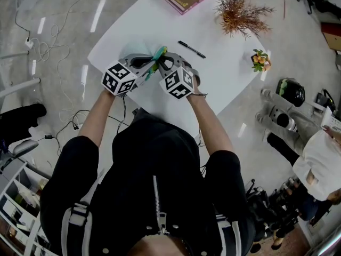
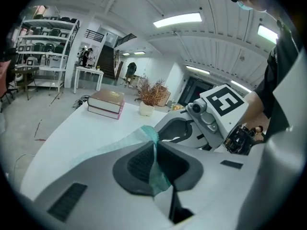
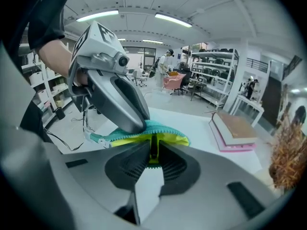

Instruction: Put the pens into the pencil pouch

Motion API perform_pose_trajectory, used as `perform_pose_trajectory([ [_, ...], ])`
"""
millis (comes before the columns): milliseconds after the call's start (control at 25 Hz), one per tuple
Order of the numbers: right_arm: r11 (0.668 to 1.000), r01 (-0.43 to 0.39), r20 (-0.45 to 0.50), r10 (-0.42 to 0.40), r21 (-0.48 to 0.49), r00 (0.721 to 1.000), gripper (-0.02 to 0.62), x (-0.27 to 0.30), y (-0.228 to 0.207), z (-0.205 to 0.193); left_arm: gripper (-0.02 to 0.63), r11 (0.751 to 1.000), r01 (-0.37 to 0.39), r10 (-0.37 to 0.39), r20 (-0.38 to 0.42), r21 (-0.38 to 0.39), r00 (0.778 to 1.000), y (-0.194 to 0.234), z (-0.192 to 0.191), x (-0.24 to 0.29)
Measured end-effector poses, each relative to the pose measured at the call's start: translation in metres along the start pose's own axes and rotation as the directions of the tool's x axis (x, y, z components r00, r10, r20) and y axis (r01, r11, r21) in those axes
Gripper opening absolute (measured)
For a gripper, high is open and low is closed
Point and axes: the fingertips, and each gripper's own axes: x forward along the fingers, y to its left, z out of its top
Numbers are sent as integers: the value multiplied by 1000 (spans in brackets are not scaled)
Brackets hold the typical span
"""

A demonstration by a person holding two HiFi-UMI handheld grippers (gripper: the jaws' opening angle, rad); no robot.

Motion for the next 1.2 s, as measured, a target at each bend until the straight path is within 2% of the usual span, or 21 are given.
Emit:
perform_pose_trajectory([
  [200,1000,0,9,0,17,1000,104,-3,-1,0,43,999,-42,42,-13,-8,999,12,-4,-1],
  [360,999,17,13,-18,32,1000,112,-10,-7,-4,43,997,-73,73,-30,-6,997,23,-8,0],
  [600,990,79,-18,-77,118,997,123,-26,-31,-32,43,995,-104,104,-45,2,994,34,-11,1],
  [920,954,199,-158,-166,224,973,140,-49,-81,-106,43,991,-130,131,-77,18,988,43,-18,4],
  [1200,936,238,-304,-155,259,940,158,-48,-103,-163,43,990,-141,142,-92,14,986,49,-21,2],
])
